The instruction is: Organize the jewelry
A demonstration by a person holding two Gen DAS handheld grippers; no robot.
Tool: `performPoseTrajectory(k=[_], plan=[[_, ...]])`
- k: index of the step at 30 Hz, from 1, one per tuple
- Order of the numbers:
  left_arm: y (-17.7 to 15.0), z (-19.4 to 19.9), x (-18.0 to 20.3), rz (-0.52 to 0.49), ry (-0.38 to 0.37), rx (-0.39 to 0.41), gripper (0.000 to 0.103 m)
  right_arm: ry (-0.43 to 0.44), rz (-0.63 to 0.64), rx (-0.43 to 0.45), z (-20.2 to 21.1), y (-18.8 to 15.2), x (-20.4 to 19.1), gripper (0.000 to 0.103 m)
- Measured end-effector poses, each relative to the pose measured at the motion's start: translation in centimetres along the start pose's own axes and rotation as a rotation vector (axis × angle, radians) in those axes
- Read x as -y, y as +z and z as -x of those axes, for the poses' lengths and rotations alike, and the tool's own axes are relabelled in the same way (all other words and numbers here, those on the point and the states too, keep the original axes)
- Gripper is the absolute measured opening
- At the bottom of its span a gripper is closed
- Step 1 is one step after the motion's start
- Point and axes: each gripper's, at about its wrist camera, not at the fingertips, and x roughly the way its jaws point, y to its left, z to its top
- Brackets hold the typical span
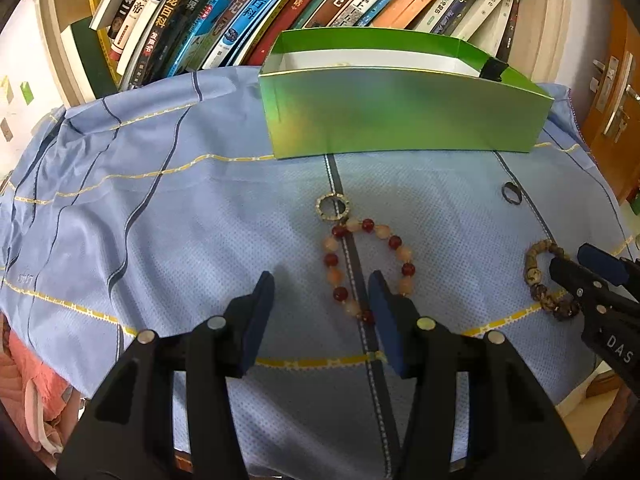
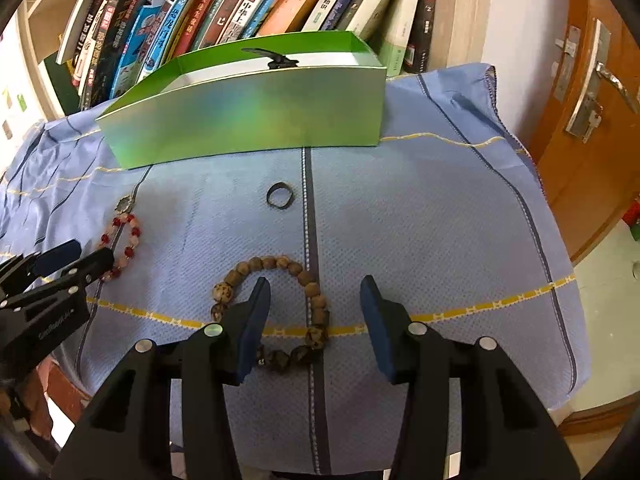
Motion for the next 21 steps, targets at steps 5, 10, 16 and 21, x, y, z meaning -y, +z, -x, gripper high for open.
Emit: performPoseTrajectory(k=[5, 10, 16, 21], plan=[[-0.2, 0.0, 0.0, 0.021, 0.021, -0.003, 0.066, -0.028, -0.008, 0.012, -0.1, -0.2, -0.3, 0.047], [-0.3, -0.1, -0.5, 0.048, -0.012, -0.006, 0.066, -0.035, -0.015, 0.015, -0.2, -0.3, -0.6, 0.060], [-0.6, -0.4, -0.9, 0.059, -0.020, -0.004, 0.077, -0.052, -0.004, 0.023, -0.3, -0.4, -1.0, 0.066], [-0.6, -0.5, -1.0, 0.058, -0.027, 0.000, 0.083, -0.054, 0.007, 0.040, -0.1, -0.7, -1.0, 0.065]])
